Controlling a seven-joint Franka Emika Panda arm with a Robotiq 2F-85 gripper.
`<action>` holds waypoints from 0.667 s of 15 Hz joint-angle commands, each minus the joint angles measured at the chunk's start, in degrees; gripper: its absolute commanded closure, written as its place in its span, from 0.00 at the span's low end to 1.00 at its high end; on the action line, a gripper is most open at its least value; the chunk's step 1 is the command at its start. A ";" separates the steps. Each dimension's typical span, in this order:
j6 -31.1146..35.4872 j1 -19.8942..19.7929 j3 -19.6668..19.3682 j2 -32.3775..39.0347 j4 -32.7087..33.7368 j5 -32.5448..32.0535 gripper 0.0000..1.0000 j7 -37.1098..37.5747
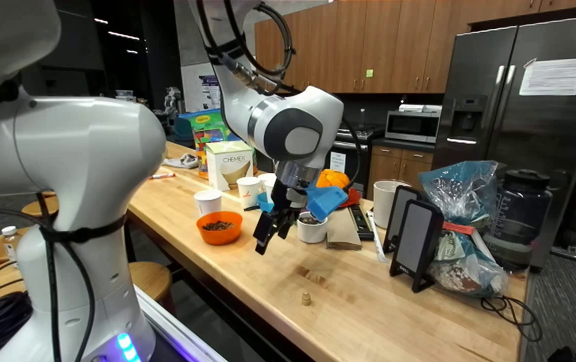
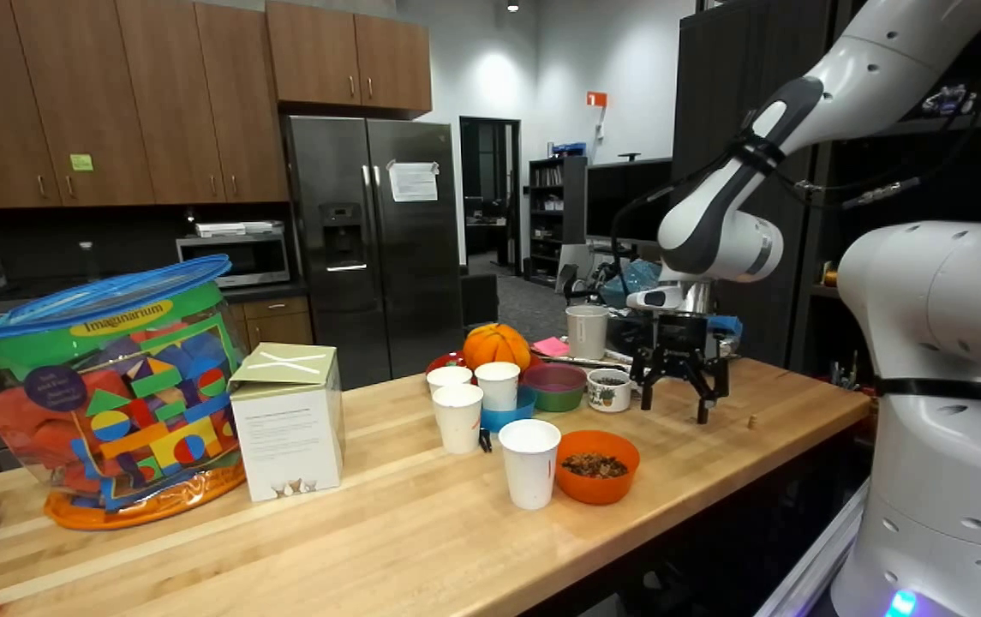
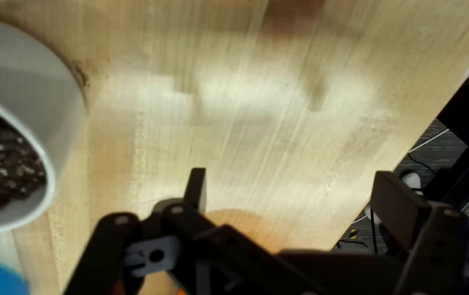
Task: Push the bowl until it touches the cup
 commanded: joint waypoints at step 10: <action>3.34 -24.72 12.97 -0.41 -0.61 -11.59 0.00 0.53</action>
